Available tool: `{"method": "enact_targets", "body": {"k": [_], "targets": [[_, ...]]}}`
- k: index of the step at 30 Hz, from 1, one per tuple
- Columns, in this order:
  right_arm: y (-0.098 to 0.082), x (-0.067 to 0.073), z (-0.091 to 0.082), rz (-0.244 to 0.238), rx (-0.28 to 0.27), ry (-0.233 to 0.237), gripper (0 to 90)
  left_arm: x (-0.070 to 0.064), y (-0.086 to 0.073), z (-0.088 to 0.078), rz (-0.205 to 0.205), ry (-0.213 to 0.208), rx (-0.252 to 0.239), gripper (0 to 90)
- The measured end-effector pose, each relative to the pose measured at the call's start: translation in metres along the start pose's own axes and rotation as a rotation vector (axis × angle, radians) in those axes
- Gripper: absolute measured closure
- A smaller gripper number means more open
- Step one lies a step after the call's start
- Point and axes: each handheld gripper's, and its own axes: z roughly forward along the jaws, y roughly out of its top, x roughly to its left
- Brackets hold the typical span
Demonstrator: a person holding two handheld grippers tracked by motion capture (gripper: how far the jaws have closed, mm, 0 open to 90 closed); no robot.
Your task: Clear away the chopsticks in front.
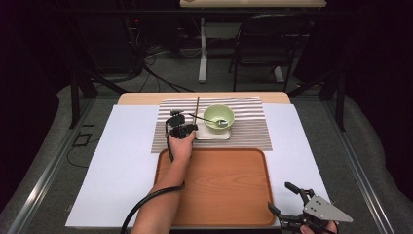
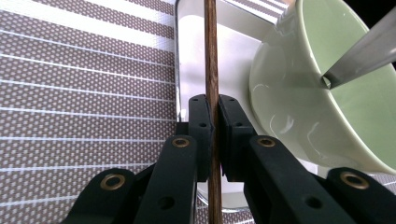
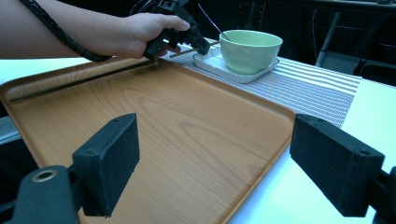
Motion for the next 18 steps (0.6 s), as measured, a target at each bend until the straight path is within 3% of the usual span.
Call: {"method": "enact_targets", "body": {"k": [18], "targets": [[0.000, 0.000, 0.000, 0.000, 0.000, -0.003, 15.3, 0.009, 0.004, -0.022, -0.022, 0.002, -0.048, 85.2]]}}
